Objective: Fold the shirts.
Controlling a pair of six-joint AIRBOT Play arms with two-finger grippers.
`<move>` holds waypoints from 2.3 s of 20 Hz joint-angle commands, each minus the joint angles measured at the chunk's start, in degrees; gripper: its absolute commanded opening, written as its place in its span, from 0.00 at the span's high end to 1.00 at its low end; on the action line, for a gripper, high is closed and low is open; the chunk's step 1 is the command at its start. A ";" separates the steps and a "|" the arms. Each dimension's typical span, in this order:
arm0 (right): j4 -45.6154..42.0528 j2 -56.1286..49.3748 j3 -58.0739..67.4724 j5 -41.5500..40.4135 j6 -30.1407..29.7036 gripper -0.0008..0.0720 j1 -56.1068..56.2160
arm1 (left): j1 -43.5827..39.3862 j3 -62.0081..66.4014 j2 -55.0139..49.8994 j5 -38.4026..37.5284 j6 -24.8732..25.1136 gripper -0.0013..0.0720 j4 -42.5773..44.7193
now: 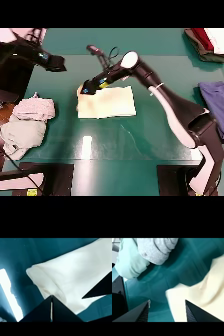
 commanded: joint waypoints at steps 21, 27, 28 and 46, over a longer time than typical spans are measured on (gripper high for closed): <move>3.54 16.96 -48.11 -1.31 2.71 0.14 -32.79 | 3.48 -0.13 3.26 0.59 0.02 0.95 -4.37; 8.41 8.33 -40.85 -0.68 2.67 0.15 -24.79 | 3.48 -0.13 3.28 0.24 0.02 0.95 -4.39; 8.39 7.45 -39.15 -0.74 2.67 0.16 -23.34 | 3.48 -0.13 3.28 -0.15 0.02 0.95 -4.39; 1.81 35.93 -52.24 -7.23 1.16 0.97 -57.57 | -13.64 -0.13 3.23 8.04 0.00 0.95 -4.50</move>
